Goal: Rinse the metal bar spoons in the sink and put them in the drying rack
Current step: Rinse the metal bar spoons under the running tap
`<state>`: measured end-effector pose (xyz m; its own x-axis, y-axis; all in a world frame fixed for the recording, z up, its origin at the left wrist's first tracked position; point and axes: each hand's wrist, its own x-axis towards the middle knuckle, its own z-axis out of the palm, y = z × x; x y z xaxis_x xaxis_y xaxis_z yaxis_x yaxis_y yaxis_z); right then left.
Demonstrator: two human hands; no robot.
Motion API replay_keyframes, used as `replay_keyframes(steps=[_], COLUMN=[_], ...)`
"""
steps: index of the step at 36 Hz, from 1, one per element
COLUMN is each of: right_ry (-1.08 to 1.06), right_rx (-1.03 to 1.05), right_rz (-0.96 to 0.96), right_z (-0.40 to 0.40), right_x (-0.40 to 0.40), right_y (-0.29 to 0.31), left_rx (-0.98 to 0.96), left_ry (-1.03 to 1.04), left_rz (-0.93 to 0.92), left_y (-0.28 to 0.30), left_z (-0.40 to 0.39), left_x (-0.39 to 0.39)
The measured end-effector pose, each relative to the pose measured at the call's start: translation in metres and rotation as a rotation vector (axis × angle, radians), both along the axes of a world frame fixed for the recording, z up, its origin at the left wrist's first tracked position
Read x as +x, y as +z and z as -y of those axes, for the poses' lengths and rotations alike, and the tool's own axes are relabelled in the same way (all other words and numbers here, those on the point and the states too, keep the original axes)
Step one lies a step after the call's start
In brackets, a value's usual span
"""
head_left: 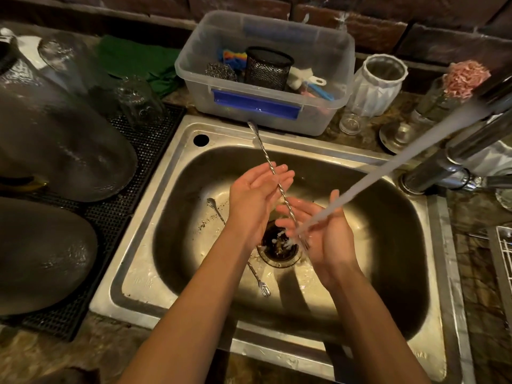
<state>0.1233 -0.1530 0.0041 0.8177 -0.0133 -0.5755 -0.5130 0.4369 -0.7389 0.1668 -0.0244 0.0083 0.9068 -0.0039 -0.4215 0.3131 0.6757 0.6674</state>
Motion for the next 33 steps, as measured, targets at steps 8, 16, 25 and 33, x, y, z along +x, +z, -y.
replay_keyframes(steps=[8, 16, 25, 33], right_ry=[0.061, 0.062, 0.010, -0.014], right_rx=[0.133, 0.238, 0.333, 0.355], right_rz=[-0.031, -0.083, -0.095, -0.094], right_z=[0.000, -0.003, 0.002, 0.008], right_x=[0.004, 0.005, -0.002, -0.014], right_y=[-0.004, -0.007, -0.012, -0.011], left_rx=[0.036, 0.038, 0.045, 0.040], left_ry=[0.075, 0.098, 0.044, -0.007], left_rz=[0.002, 0.000, -0.011, -0.031], left_y=[-0.003, -0.008, -0.010, -0.014], left_z=[-0.008, -0.010, -0.006, -0.001], left_x=[0.005, 0.007, 0.002, -0.004])
